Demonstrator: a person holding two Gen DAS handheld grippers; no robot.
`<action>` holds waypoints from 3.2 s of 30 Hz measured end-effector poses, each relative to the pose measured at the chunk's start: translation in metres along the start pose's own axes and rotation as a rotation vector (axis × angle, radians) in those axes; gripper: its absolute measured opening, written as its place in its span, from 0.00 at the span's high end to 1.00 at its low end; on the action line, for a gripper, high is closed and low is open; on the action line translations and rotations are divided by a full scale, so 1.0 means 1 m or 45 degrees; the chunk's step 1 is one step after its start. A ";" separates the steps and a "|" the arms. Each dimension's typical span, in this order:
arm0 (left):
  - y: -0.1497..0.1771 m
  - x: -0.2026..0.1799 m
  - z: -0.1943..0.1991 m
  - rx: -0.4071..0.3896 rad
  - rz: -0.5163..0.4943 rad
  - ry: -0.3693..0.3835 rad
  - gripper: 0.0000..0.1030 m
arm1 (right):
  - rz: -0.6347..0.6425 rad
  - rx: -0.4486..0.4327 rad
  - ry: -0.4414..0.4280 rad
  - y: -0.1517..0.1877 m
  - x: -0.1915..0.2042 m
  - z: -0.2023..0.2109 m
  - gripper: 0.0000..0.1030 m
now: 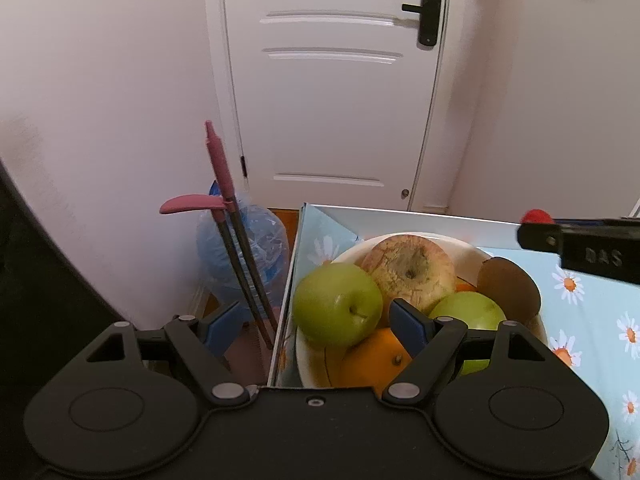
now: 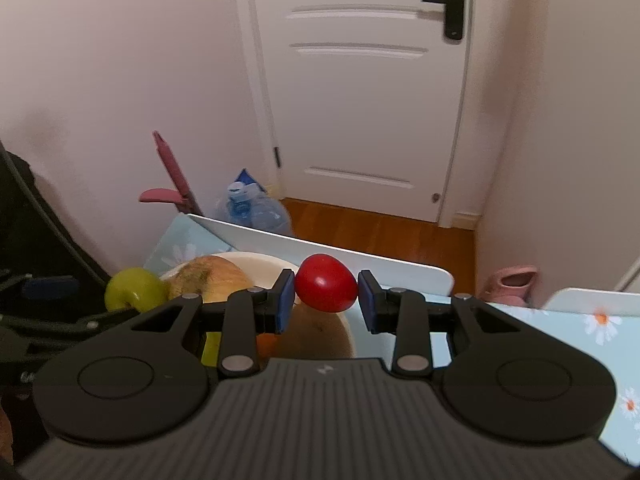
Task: Organize fruits
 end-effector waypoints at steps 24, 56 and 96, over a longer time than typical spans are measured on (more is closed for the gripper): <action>0.021 -0.004 0.019 -0.021 -0.037 -0.042 0.07 | 0.012 -0.015 -0.188 -0.006 0.005 -0.029 0.02; 0.019 -0.117 0.143 -0.248 -0.159 0.054 0.07 | -0.059 -0.121 0.270 0.047 -0.109 0.204 0.02; 0.067 -0.173 0.182 -0.327 -0.207 0.064 0.00 | -0.157 -0.082 0.389 0.117 -0.138 0.257 0.00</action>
Point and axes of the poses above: each gripper's, at about its wrist camera, not at the fingertips, and z roughly against the way its jaws point, x to its left, y to its underside, the point moved 1 cm from there along -z, roughly the way its jaws point, and after that the axes turned 9 degrees about y, right-handed, at the moved point
